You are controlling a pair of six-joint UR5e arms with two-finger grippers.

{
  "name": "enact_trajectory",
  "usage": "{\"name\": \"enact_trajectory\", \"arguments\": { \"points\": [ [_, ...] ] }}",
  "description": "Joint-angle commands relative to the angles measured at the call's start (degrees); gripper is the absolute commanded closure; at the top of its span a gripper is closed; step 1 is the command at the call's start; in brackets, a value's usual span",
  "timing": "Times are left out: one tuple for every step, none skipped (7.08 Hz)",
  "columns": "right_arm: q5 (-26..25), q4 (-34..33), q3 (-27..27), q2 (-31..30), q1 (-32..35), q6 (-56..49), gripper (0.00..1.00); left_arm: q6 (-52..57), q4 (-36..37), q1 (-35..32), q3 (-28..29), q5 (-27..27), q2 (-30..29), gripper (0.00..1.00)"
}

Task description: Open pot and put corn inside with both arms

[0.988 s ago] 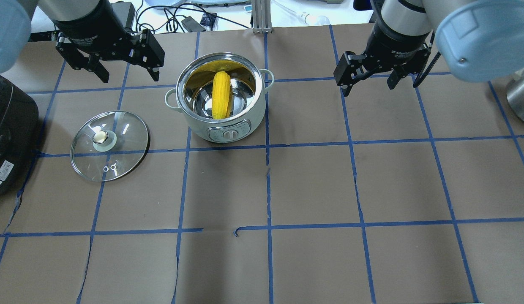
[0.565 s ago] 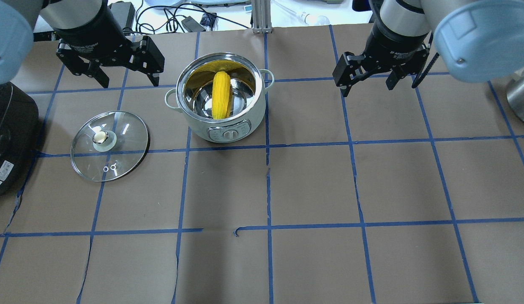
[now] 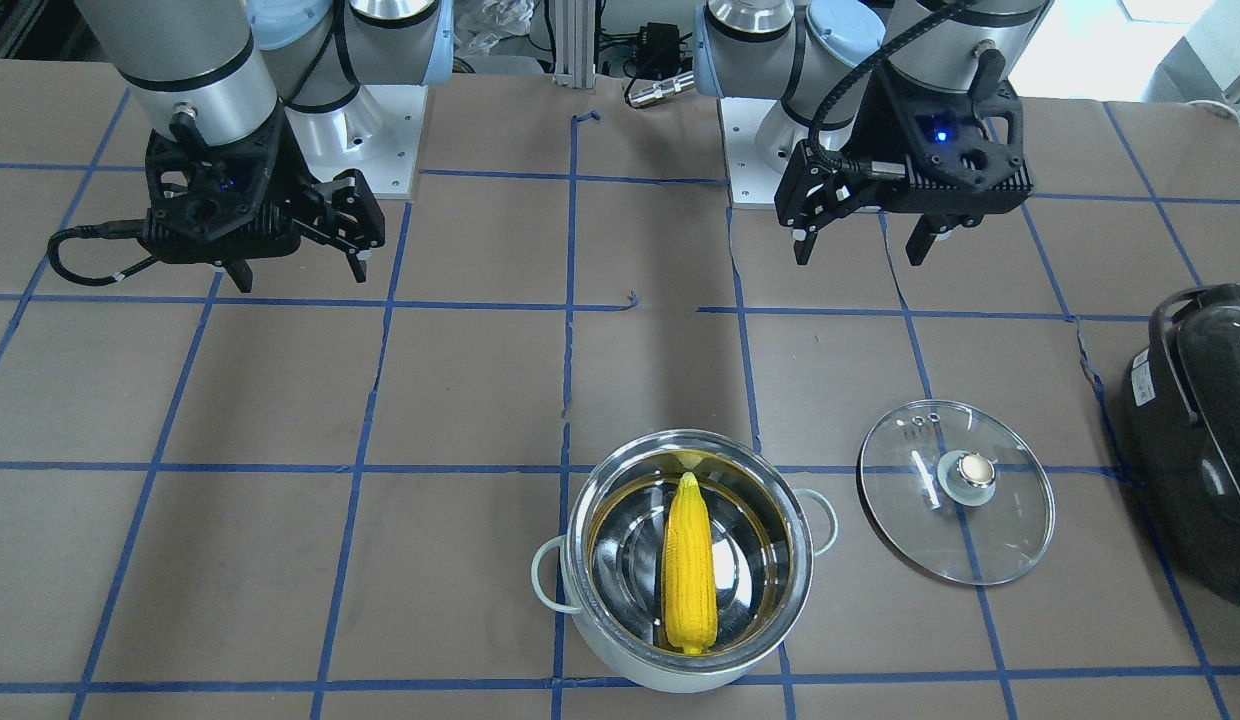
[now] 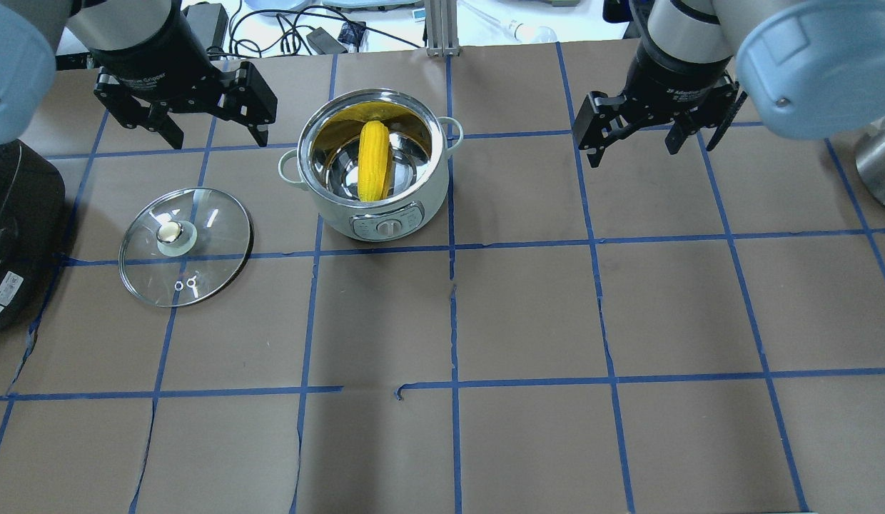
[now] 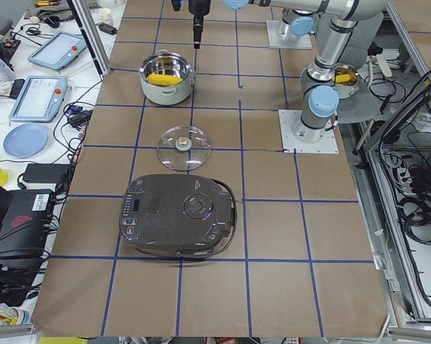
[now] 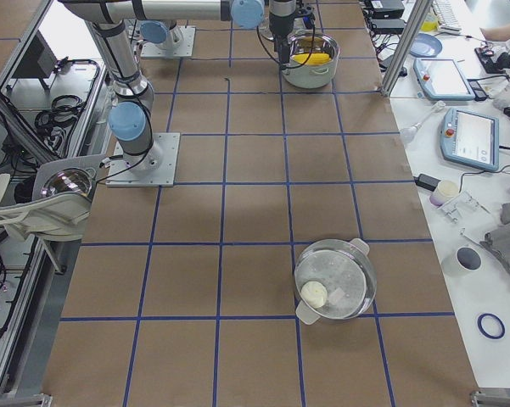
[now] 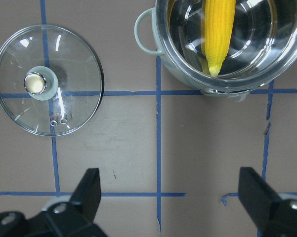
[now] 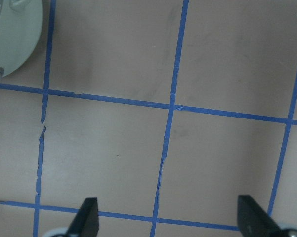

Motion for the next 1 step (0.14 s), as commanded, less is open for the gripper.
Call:
{"name": "enact_trajectory", "arguments": {
  "points": [
    [-0.6,1.6,-0.4,-0.2,-0.1,0.1,0.00,0.0,0.0,0.0,0.0,0.0,0.0,0.00]
  ]
}}
